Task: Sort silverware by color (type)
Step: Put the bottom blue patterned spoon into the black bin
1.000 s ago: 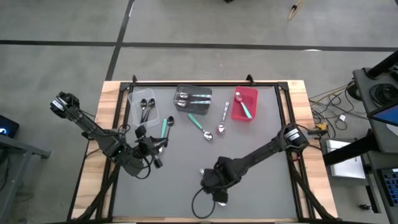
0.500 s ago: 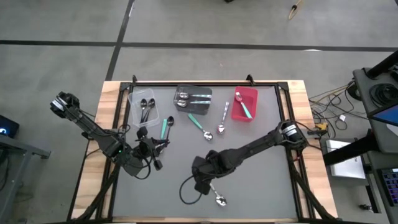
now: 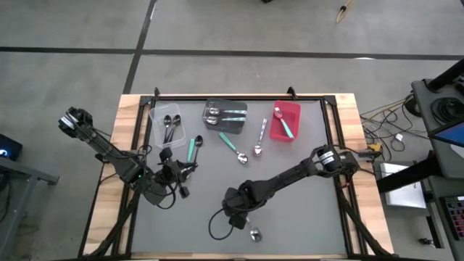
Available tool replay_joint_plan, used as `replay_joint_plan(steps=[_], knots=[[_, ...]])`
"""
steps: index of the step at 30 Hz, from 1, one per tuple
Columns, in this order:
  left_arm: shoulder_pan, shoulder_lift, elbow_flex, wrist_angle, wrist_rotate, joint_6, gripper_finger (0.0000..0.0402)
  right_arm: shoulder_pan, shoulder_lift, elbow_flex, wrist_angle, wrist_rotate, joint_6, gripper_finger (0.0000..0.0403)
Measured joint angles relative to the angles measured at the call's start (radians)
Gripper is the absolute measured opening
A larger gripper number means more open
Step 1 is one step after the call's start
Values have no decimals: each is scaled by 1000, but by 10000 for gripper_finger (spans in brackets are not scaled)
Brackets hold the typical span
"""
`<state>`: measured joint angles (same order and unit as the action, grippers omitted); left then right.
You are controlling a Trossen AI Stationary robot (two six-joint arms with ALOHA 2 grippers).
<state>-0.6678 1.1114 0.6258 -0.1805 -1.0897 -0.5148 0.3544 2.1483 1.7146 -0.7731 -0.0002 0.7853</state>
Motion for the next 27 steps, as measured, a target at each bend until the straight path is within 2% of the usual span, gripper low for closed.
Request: replay_joint_plan(steps=[7, 13, 17, 19, 21, 27], knots=[[0, 0, 0, 2, 0, -4, 20, 0, 6, 1, -20, -7, -101, 155], [0, 0, 0, 2, 0, -9, 20, -15, 0, 1, -132, 2, -432, 155], [0, 0, 0, 1, 0, -9, 20, -11, -2, 1, -263, 154, -654, 155], [0, 0, 0, 1, 0, -9, 20, -6, -3, -2, -317, 268, -719, 155], [0, 0, 0, 1, 0, -9, 20, -8, -5, -5, -337, 338, -754, 155], [0, 0, 0, 0, 0, -10, 20, -8, -63, -3, -336, 375, -767, 155]])
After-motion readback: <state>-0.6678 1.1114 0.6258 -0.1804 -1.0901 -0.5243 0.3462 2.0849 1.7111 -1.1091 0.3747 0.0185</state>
